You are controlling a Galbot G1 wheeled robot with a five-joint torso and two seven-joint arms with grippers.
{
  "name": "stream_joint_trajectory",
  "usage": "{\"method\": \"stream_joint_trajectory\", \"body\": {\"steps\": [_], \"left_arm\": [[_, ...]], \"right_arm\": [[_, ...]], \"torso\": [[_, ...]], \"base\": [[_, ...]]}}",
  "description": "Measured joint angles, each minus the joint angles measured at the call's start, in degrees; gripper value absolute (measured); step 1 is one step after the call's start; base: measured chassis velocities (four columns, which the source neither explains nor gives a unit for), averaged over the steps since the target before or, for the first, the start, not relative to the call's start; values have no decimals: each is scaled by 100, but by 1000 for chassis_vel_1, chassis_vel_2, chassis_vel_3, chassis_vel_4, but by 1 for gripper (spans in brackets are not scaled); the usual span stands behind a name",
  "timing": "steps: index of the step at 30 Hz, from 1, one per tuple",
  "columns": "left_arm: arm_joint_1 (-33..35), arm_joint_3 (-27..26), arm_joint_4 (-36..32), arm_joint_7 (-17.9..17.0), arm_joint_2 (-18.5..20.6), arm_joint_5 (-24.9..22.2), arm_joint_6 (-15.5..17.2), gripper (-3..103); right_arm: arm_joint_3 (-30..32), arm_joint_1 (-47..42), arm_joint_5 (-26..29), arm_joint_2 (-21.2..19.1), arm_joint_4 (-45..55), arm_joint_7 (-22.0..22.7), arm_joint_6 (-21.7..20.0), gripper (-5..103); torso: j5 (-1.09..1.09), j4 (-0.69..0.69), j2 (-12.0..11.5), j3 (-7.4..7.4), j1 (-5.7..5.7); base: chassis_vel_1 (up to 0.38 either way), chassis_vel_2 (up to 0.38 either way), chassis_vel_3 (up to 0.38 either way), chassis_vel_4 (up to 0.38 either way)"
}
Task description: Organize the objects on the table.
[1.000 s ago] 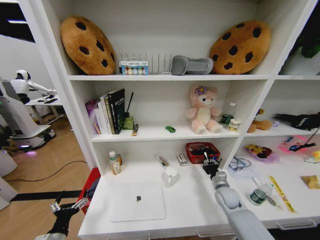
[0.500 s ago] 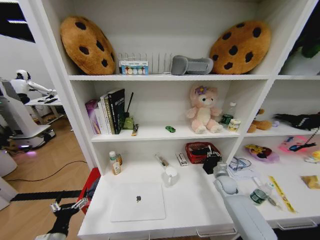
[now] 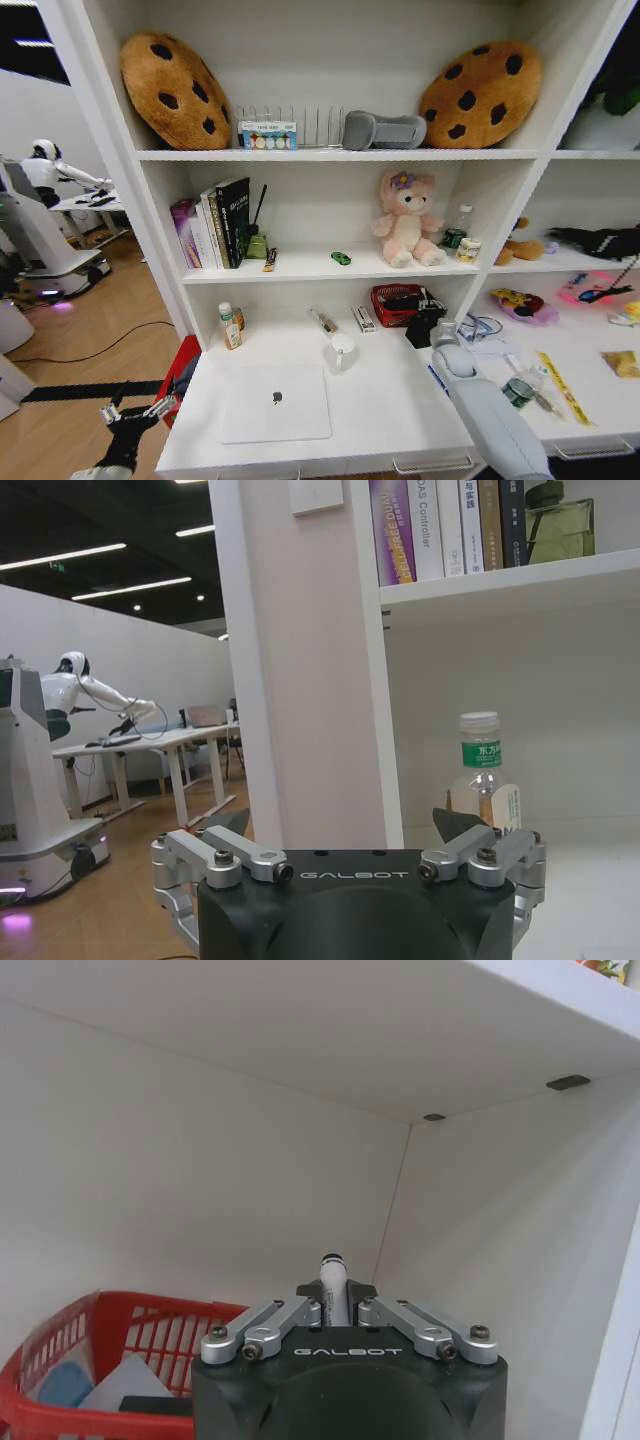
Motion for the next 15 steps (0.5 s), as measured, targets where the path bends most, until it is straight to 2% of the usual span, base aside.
{"method": "stream_joint_trajectory", "body": {"steps": [15], "left_arm": [[0, 0, 0, 0, 0, 0, 0, 100]], "right_arm": [[-67, 37, -46, 45, -218, -33, 214, 12]], "torso": [[0, 0, 0, 0, -1]], "base": [[0, 0, 0, 0]]}}
